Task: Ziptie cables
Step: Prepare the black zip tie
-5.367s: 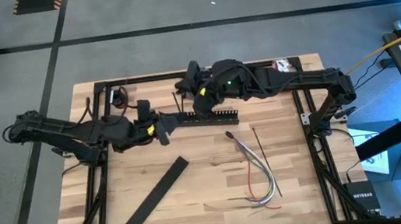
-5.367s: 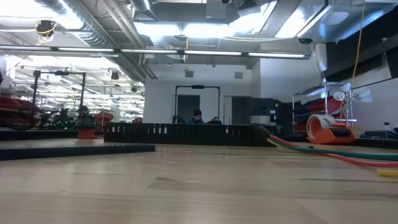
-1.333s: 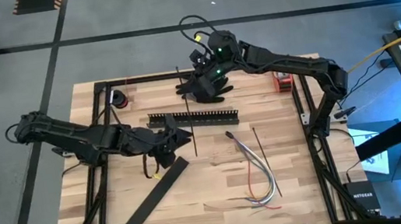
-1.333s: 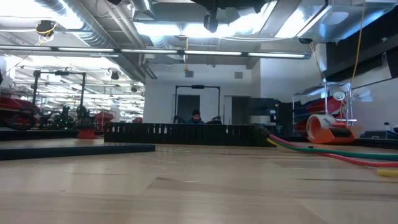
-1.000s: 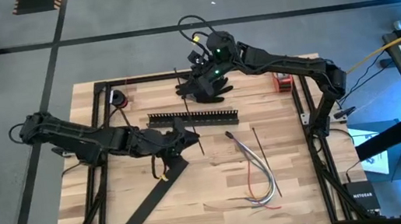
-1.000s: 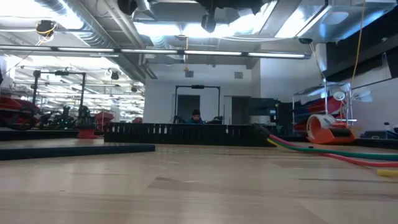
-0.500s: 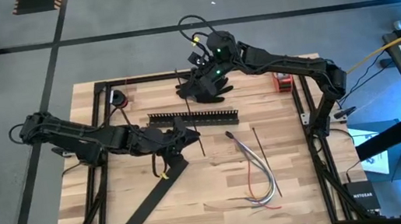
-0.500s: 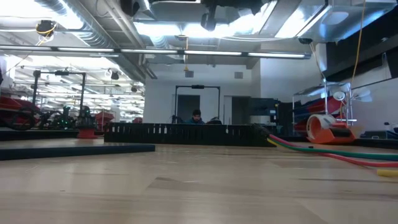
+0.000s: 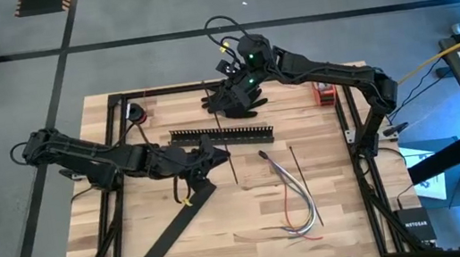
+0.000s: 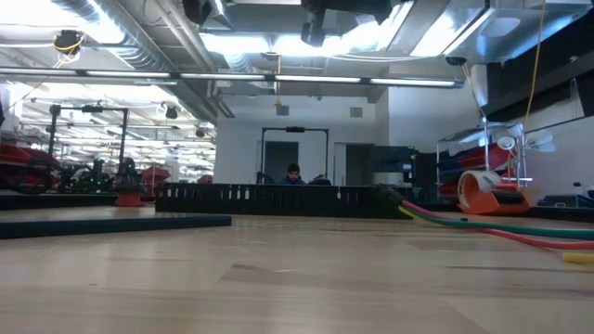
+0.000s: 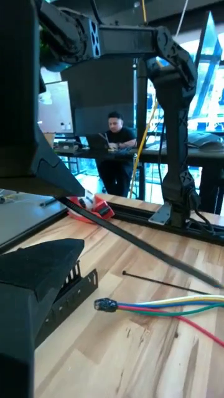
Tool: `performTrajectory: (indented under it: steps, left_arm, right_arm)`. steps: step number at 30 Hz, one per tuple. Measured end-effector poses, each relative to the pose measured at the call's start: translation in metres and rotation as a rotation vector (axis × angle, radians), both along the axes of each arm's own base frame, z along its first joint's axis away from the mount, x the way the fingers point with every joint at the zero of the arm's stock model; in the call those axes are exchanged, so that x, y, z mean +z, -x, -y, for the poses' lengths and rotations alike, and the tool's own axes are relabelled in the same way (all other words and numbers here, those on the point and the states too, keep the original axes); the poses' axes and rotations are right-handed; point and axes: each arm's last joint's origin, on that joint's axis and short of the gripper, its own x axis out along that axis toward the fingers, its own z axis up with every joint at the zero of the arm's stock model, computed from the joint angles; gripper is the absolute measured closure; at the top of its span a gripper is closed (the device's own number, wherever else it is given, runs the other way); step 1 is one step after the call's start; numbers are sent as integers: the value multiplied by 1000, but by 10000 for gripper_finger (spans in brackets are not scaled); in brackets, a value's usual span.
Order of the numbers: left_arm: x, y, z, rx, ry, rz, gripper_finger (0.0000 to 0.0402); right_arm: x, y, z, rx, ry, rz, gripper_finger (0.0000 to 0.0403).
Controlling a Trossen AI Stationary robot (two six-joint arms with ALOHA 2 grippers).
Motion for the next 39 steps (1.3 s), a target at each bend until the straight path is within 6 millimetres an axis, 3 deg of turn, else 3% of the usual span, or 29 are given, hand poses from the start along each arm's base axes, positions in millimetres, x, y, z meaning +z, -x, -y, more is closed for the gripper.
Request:
performTrajectory:
  steps: [22, 31, 39]
  left_arm:
    - [-11, -10, 14, -81, 110, -3, 289]
    - [-11, -9, 13, 2, 190, 15, 393]
    - [-3, -2, 9, 161, 505, 118, 400]
  right_arm:
    - [0, 0, 4, -67, 69, 20, 402]
    - [0, 0, 4, -54, 89, 33, 402]
    - [-1, -1, 4, -52, 252, 109, 402]
